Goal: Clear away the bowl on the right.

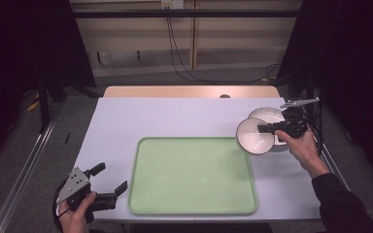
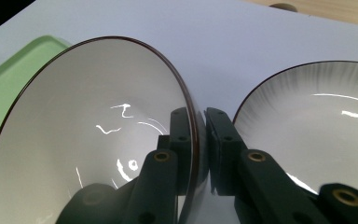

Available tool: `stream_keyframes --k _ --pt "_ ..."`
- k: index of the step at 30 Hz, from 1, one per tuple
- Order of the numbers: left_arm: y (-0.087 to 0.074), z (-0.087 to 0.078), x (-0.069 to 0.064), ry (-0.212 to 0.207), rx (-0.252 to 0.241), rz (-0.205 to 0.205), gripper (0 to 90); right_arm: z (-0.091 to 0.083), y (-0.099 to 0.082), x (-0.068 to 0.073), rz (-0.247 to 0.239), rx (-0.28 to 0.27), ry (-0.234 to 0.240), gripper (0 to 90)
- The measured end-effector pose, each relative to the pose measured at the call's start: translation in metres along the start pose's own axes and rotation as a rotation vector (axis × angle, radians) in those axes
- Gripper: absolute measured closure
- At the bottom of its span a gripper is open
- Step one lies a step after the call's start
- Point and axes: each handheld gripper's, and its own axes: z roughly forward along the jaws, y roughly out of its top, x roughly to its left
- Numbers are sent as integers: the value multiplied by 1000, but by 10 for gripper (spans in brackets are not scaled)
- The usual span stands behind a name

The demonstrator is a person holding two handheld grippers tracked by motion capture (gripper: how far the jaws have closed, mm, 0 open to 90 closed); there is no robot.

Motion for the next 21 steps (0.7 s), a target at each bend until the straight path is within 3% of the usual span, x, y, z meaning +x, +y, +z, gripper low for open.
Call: stream_keyframes --k 21 --pt "0 1 0 11 2 -5 11 38 12 15 -9 72 37 821"
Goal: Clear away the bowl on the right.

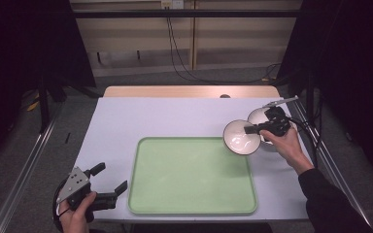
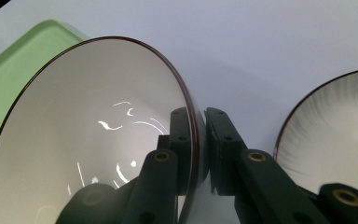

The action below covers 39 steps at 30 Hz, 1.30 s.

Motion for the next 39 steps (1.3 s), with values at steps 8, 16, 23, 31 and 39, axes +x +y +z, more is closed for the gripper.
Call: stream_keyframes --k 8,16,23,31,39 --pt "0 0 0 -3 2 2 11 14 7 1 10 9 8 821" --pt "0 0 0 0 5 0 10 30 11 1 24 53 5 821" --pt "0 0 1 -5 0 -1 11 38 9 -1 18 60 -20 821" --pt "0 0 1 -6 1 -3 10 50 7 0 15 88 -19 821" --pt "-1 0 1 2 1 -4 10 55 7 -3 25 96 -27 821"
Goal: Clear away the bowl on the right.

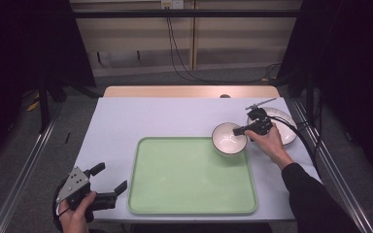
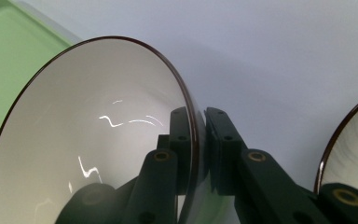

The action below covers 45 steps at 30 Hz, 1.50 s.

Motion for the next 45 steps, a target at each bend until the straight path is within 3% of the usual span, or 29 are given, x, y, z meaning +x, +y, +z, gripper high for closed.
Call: stream_keyframes --k 20,36,42,45 --pt "0 1 0 -6 3 5 10 5 -7 -5 11 16 -24 832" --pt "0 0 0 2 0 1 10 6 -9 -2 -52 -6 -44 823" --pt "0 0 -1 0 -1 1 10 8 -10 0 -61 -15 -40 770" --pt "0 0 0 0 -1 0 10 7 -10 0 -77 -33 -38 698"
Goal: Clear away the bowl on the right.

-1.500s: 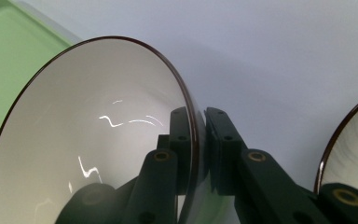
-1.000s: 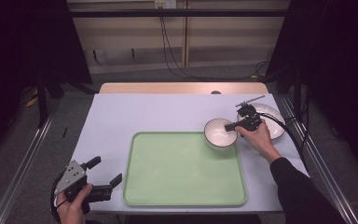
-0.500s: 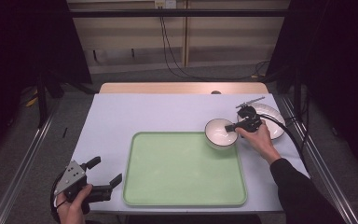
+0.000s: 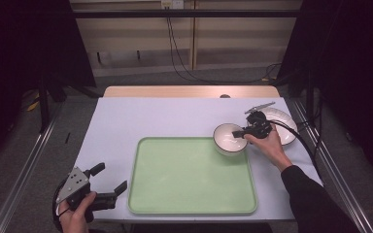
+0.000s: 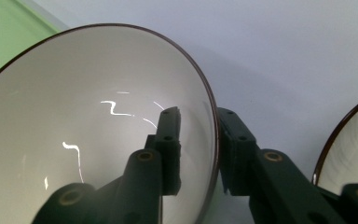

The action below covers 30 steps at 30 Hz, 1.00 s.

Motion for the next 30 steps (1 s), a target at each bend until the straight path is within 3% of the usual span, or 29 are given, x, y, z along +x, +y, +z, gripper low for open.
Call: stream_keyframes --k 3,4,6,14,15,20,27,30 --pt "0 0 0 1 0 2 10 -2 1 0 9 -18 -1 628" --pt "0 0 0 0 -3 1 10 -3 1 -1 6 -34 -4 539" --pt "0 0 0 1 0 1 10 -4 2 -2 7 -37 -15 477" --pt "0 0 0 0 0 1 10 -5 2 -2 15 -53 -15 312" --pt "0 0 0 1 0 2 10 -5 3 -3 21 -66 -9 216" --pt "0 0 0 1 1 1 10 -7 3 -4 32 -70 -25 71" --pt "0 0 0 1 1 0 10 -10 4 -5 36 -99 -13 40" --pt "0 0 0 2 1 0 10 -15 3 -6 31 -122 21 34"
